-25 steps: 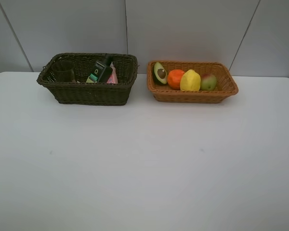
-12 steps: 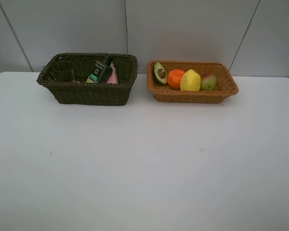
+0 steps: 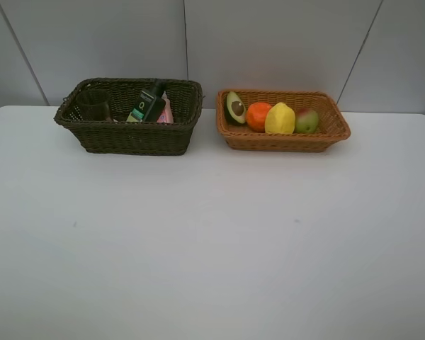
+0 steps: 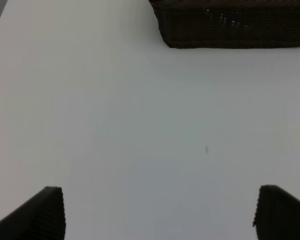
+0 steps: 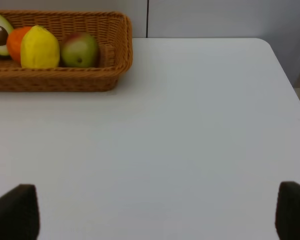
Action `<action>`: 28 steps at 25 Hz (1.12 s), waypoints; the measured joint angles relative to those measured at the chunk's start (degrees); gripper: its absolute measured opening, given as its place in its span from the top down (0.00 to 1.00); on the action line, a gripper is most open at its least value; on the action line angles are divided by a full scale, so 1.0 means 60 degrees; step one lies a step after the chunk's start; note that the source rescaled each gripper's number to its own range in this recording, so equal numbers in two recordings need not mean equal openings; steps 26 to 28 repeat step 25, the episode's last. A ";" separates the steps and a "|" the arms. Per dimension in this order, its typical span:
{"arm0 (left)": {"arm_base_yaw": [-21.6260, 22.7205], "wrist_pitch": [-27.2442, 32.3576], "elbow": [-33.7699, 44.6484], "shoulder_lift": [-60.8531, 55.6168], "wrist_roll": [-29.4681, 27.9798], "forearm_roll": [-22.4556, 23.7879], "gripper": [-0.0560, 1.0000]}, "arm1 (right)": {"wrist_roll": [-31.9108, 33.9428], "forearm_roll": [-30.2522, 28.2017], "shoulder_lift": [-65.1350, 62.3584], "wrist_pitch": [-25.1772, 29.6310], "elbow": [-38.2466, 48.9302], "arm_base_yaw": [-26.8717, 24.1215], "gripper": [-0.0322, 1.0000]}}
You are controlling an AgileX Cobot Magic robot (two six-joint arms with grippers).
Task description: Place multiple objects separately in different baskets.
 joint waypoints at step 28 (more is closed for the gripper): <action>0.0000 0.0000 0.0000 0.0000 0.0000 0.0000 0.00 | 0.0000 0.0000 0.0000 0.0000 0.0000 0.0000 0.00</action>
